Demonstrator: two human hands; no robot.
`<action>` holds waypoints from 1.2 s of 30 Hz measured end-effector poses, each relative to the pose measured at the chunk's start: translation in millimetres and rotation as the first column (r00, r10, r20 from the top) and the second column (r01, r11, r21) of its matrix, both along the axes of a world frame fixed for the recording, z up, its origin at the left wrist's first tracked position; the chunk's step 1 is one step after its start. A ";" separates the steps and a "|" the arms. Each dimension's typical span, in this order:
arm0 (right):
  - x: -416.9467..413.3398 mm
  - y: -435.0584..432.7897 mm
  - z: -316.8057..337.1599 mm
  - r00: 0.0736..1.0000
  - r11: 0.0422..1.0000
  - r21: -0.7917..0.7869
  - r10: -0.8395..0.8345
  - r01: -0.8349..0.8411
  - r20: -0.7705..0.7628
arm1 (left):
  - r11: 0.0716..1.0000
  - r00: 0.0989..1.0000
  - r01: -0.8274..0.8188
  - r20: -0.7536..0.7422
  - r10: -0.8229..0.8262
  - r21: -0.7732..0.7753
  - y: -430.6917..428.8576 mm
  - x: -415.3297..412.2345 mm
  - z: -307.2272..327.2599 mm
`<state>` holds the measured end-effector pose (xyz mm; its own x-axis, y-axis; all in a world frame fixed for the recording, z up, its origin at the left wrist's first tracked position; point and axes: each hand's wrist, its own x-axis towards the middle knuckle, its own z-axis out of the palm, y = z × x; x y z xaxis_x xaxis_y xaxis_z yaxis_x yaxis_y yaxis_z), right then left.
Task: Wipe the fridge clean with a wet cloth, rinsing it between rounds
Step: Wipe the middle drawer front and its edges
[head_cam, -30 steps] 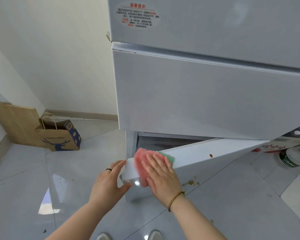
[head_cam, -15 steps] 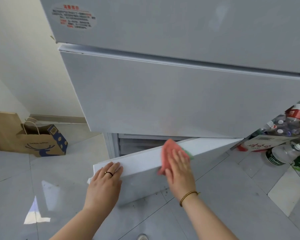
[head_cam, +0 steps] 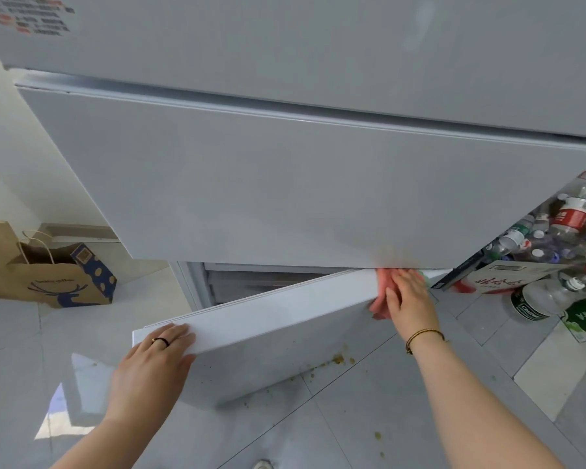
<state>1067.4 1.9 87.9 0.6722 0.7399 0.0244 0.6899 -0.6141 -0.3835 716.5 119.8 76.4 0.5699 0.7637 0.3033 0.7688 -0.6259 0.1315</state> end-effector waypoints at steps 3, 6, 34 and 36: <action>-9.0 5.6 -8.0 0.997 0.992 0.106 -0.073 0.074 -0.010 | 0.995 0.998 -0.056 -0.031 0.054 -0.083 -2.7 2.7 3.1; -37.0 13.3 -16.0 0.992 0.981 0.153 -0.122 0.116 0.027 | 0.961 0.989 -0.149 -0.025 0.147 -0.234 -4.3 6.0 5.6; 16.5 13.7 -5.7 0.866 0.812 0.304 -0.456 0.499 -0.203 | 0.999 1.000 0.030 -0.003 -0.030 0.016 -4.8 -3.4 8.2; 17.5 15.8 -1.2 0.845 0.789 0.304 -0.490 0.534 -0.214 | 1.000 1.000 -0.002 -0.003 0.002 -0.011 -3.3 -0.9 6.7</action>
<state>1084.9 17.7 86.7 0.9638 0.2456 0.1043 0.2479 -0.6799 -0.6901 715.6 116.5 83.1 0.5696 0.7681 0.2927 0.7702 -0.6231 0.1362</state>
